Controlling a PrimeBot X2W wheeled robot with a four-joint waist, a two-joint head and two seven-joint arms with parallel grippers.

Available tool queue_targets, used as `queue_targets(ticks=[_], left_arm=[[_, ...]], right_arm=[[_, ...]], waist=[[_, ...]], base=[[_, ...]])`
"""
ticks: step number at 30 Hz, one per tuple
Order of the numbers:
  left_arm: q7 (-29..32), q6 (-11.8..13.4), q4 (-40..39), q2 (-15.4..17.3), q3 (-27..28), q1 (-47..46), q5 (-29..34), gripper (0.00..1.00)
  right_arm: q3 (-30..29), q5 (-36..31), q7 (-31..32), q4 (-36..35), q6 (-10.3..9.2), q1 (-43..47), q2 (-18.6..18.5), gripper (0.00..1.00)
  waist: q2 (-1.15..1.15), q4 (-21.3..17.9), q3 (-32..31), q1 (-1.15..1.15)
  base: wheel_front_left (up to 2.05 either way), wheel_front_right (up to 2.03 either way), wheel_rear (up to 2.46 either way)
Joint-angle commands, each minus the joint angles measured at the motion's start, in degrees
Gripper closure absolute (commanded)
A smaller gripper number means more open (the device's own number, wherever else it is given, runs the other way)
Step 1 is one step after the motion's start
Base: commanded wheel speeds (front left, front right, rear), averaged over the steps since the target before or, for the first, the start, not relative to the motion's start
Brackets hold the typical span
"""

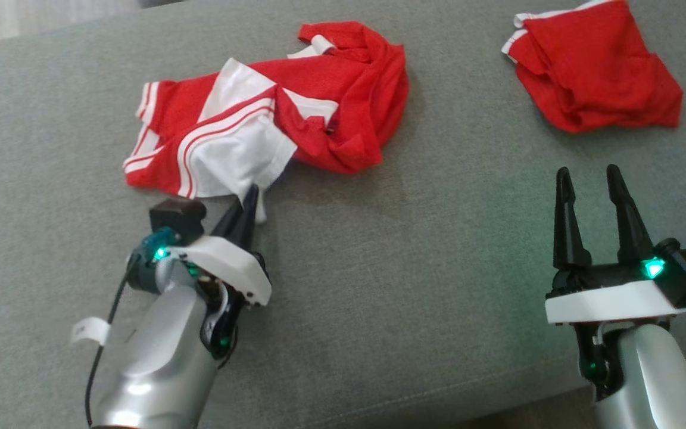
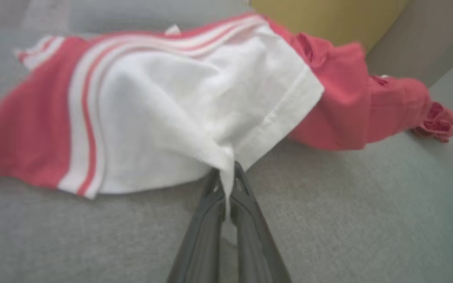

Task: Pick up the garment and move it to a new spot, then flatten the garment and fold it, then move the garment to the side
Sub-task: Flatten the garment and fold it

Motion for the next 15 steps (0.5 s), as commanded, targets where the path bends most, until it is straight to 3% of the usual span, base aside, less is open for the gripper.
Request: queue_targets(ticks=[1, 15], left_arm=[[-0.3, 0.2, -3.1, 0.7, 2.9, -0.7, 1.0, 1.0], [-0.3, 1.0, -19.2, 2.7, 13.3, 6.5, 9.8, 1.0]], right_arm=[[1.0, -0.2, -0.5, -2.1, -0.04, -1.2, -0.2, 0.0], [1.2, 0.3, -0.5, -0.9, -0.04, -0.2, -0.2, 0.0]], waist=[[0.0, 0.9, -0.7, 0.0], [0.0, 7.6, -6.1, 0.0]], base=[[0.0, 0.0, 0.0], [0.0, 0.0, 0.0]])
